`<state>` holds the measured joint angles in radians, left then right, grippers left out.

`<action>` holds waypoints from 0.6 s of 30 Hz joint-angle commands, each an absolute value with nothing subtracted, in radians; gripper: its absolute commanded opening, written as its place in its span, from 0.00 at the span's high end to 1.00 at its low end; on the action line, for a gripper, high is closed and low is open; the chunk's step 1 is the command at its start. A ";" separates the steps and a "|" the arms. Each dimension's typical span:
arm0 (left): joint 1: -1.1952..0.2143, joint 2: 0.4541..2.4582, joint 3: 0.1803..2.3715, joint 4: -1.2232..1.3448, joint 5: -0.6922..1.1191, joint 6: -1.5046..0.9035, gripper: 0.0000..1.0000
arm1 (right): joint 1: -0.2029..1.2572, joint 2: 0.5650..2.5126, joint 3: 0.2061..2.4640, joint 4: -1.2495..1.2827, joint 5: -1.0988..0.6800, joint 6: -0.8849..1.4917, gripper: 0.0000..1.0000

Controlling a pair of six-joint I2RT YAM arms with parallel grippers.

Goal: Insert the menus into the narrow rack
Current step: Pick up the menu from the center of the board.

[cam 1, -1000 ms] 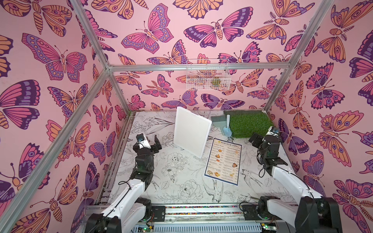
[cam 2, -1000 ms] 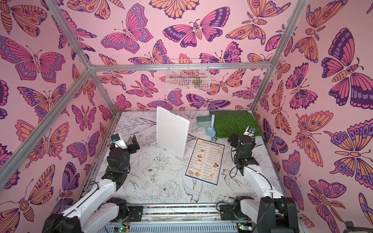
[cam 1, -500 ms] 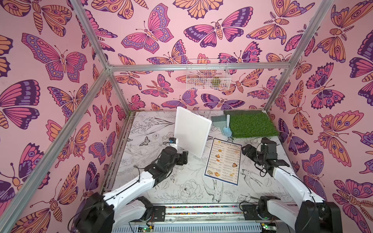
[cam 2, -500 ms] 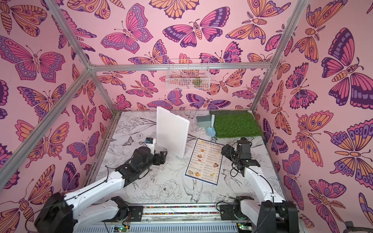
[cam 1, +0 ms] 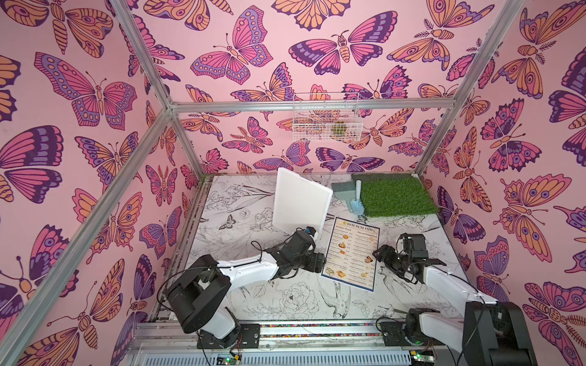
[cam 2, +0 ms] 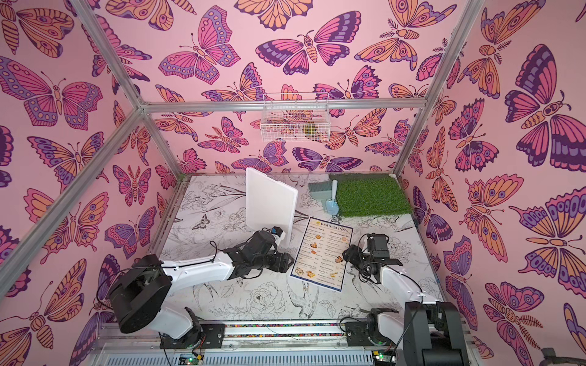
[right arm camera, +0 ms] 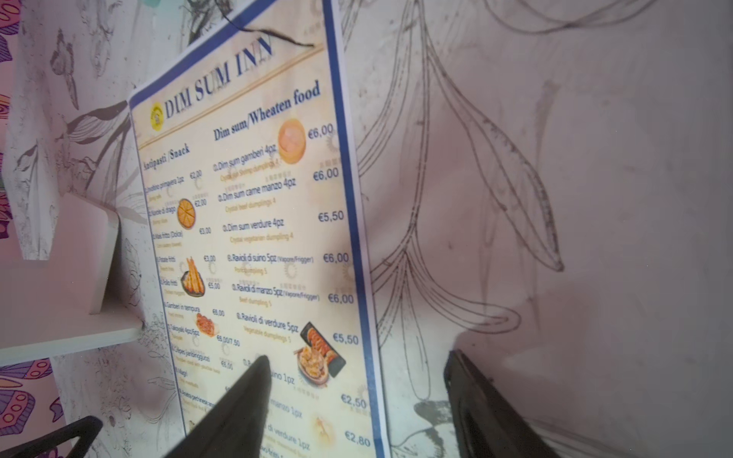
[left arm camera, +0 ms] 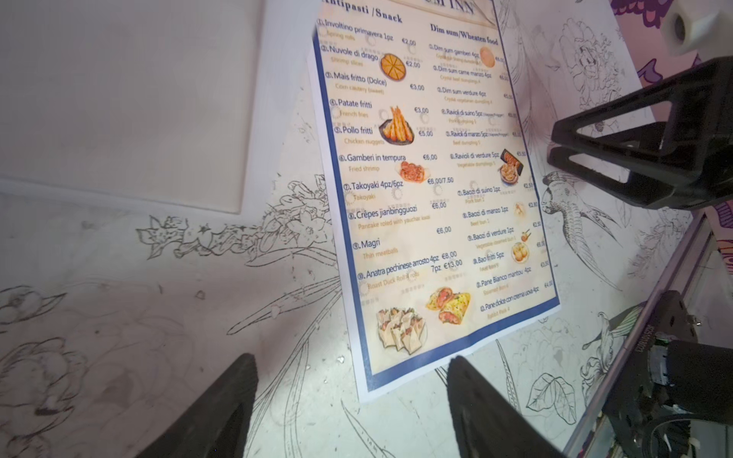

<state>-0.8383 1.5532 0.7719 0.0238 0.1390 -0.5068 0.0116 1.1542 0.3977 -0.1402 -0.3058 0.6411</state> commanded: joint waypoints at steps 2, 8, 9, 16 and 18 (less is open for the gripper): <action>-0.846 1.608 0.804 -0.051 0.151 -0.482 0.28 | 0.037 1.194 0.385 -0.087 -0.327 0.670 0.29; -0.856 1.675 0.851 -0.136 0.108 -0.453 0.33 | 0.077 1.232 0.379 -0.040 -0.330 0.707 0.30; -0.857 1.683 0.853 -0.137 0.104 -0.453 0.33 | 0.080 1.236 0.378 -0.036 -0.331 0.713 0.30; -0.861 1.750 0.882 -0.173 0.080 -0.448 0.32 | 0.084 1.230 0.364 0.000 -0.363 0.761 0.29; -0.861 1.769 0.893 -0.186 0.081 -0.447 0.32 | 0.084 1.227 0.358 0.014 -0.376 0.776 0.29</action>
